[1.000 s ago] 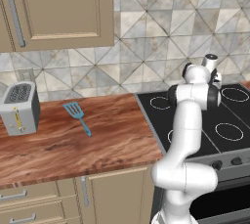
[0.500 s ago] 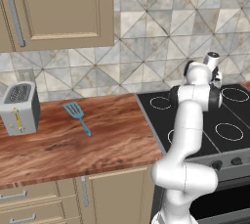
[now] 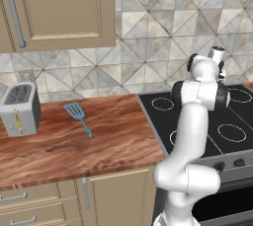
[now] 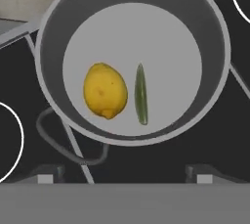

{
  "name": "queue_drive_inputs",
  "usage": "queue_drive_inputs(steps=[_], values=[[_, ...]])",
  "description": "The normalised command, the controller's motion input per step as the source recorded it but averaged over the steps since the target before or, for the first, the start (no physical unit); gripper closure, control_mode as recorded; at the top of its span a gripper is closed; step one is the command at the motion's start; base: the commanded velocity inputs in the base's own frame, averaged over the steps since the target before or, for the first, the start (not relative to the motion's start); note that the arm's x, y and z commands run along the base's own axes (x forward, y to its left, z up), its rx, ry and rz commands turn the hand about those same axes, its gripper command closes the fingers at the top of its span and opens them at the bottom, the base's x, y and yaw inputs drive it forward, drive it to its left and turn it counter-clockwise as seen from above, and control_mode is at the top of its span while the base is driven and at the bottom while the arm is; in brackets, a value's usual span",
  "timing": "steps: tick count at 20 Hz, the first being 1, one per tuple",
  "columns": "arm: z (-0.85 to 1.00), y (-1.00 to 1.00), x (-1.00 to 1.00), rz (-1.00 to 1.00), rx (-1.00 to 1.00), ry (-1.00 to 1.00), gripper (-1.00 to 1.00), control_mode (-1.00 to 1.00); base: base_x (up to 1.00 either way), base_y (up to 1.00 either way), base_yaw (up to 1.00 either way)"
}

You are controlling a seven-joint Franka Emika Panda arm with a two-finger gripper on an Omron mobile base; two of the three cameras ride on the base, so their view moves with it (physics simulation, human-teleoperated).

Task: Put the lemon and lemon wedge in the pot. Retrieve the spatula and lightly stir the vegetables in the pot.

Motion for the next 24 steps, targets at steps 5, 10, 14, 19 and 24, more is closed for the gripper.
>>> queue_drive_inputs(steps=[5, 10, 14, 19, 24], values=[[0.15, 0.85, -0.45, 0.07, 0.00, -0.03, -1.00, -1.00, 0.00, 0.00, 0.00], [0.03, 0.87, -0.48, 0.17, 0.00, 0.00, -1.00, -1.00, 0.00, 0.00, 0.00], [0.02, 0.78, -0.47, 0.20, 0.00, 0.00, -1.00, -1.00, 0.00, 0.00, 0.00], [0.00, 0.81, -0.44, 0.18, 0.00, 0.00, -1.00, -1.00, 0.00, 0.00, 0.00], [0.00, 0.84, -0.44, 0.17, 0.00, 0.00, -1.00, -1.00, 0.00, 0.00, 0.00]])
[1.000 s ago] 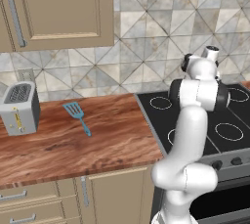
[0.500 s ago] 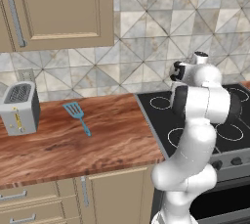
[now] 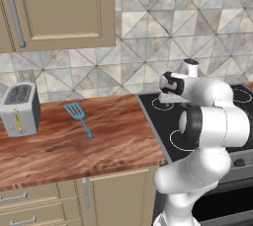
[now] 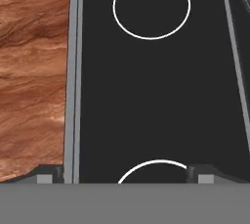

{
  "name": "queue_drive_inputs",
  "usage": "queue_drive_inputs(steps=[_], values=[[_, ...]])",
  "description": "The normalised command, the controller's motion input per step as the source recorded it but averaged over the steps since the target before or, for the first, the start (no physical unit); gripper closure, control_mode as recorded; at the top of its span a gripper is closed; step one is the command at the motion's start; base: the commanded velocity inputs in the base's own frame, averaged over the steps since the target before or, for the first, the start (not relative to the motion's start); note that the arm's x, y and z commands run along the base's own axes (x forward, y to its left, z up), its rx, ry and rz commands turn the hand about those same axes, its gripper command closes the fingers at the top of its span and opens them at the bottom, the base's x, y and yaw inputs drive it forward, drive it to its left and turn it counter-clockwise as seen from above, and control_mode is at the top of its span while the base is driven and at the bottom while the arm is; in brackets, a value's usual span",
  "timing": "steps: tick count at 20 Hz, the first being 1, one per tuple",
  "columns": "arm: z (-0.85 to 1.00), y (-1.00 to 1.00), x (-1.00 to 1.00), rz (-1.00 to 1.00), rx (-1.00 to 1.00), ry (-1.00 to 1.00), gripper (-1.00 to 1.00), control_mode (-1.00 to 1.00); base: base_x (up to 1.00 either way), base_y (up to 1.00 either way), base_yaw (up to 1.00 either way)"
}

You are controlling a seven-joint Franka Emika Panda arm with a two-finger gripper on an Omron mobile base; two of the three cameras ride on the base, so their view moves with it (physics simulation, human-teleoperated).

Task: Put the lemon and lemon wedge in the pot. Retrieve the spatula and lightly stir the vegetables in the pot.

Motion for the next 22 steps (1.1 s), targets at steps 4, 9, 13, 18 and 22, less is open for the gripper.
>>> queue_drive_inputs(steps=[4, 9, 13, 18, 22], values=[[0.00, 0.89, -0.37, 0.18, -0.02, 0.00, -1.00, -1.00, 0.00, 0.00, 0.00], [0.02, 0.90, -0.28, 0.22, -0.03, 0.00, -1.00, -1.00, 0.00, 0.00, 0.00], [0.08, 0.90, -0.21, 0.11, -0.02, 0.00, -1.00, -1.00, 0.00, 0.00, 0.00], [0.11, 0.88, -0.09, 0.00, 0.00, 0.00, -1.00, -1.00, 0.00, 0.00, 0.00], [0.05, 0.98, -0.06, -0.04, 0.00, 0.00, -1.00, -1.00, 0.00, 0.00, 0.00]])
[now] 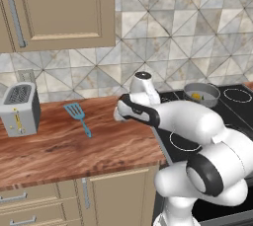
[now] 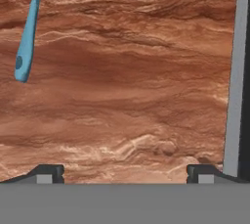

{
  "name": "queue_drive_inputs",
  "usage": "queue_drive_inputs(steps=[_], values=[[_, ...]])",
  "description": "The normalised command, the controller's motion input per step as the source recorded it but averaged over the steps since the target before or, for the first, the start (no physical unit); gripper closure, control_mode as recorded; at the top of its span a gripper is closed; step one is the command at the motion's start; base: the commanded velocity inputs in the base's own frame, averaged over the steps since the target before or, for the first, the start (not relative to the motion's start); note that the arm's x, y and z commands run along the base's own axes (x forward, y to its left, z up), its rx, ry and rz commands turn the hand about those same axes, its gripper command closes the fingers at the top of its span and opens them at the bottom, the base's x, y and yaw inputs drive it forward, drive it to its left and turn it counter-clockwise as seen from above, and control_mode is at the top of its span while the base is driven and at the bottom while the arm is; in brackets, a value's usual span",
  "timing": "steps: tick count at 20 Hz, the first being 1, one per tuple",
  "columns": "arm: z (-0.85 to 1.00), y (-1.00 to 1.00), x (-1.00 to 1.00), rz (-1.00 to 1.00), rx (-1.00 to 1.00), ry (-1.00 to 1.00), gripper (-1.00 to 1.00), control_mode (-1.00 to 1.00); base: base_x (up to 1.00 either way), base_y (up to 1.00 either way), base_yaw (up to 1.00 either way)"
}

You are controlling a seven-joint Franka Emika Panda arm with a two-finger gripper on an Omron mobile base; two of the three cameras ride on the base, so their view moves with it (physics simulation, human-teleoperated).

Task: Put the lemon and lemon wedge in the pot. Retrieve the spatula and lightly stir the vegetables in the pot.

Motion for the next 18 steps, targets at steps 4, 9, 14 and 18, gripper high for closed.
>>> queue_drive_inputs(steps=[4, 9, 14, 18], values=[[0.00, 0.92, -0.01, -0.04, -0.03, 0.00, -1.00, -1.00, 0.00, 0.00, 0.00], [-0.01, 0.88, 0.00, 0.00, -0.03, 0.00, -1.00, -1.00, 0.00, 0.00, 0.00], [-0.12, 0.64, 0.10, -0.04, 0.00, 0.00, -1.00, -1.00, 0.00, 0.00, 0.00], [-0.38, 0.52, 0.04, 0.00, 0.00, -0.01, -1.00, -1.00, 0.00, 0.00, 0.00]])
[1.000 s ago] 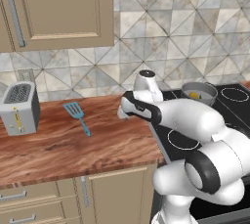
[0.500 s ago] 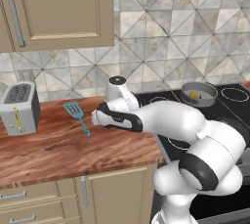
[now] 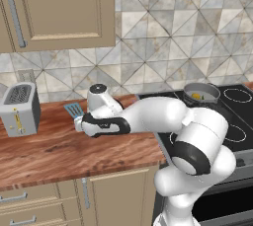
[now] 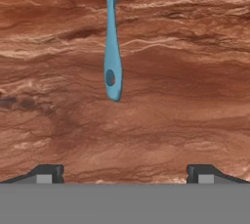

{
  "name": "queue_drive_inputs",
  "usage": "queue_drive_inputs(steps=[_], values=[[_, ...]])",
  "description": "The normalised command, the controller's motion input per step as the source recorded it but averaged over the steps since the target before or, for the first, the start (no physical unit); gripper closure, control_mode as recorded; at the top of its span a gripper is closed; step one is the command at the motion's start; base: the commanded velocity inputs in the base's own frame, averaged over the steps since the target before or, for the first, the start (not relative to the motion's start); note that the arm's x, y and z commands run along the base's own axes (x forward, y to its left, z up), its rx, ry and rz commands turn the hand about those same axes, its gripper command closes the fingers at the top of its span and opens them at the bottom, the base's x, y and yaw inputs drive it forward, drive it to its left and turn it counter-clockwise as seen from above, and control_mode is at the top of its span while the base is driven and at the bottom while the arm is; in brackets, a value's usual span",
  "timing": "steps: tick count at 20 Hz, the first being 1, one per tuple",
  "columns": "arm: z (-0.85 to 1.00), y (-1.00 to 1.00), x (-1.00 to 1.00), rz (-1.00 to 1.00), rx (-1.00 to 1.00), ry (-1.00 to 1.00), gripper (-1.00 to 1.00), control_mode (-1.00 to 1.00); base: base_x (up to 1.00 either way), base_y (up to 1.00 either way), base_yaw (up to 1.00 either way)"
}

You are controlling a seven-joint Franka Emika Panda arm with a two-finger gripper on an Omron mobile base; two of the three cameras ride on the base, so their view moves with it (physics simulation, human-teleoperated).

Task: Put the lemon and lemon wedge in the pot. Retrieve the spatula and lightly stir the vegetables in the pot.

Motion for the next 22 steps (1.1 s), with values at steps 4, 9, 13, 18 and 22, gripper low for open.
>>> queue_drive_inputs(steps=[4, 9, 13, 18, 22], values=[[-0.34, 0.36, 0.42, -0.01, -0.02, 0.00, -1.00, -1.00, 0.00, 0.00, 0.00], [-0.27, 0.14, 0.48, 0.00, -0.04, 0.02, -1.00, -1.00, 0.00, 0.00, 0.00], [-0.28, 0.01, 0.46, 0.00, -0.07, 0.07, -1.00, -1.00, 0.00, 0.00, 0.00], [-0.25, 0.19, 0.36, 0.00, 0.00, 0.03, -1.00, -1.00, 0.00, 0.00, 0.00], [-0.27, 0.25, 0.37, 0.00, 0.00, 0.06, -1.00, -1.00, 0.00, 0.00, 0.00]])
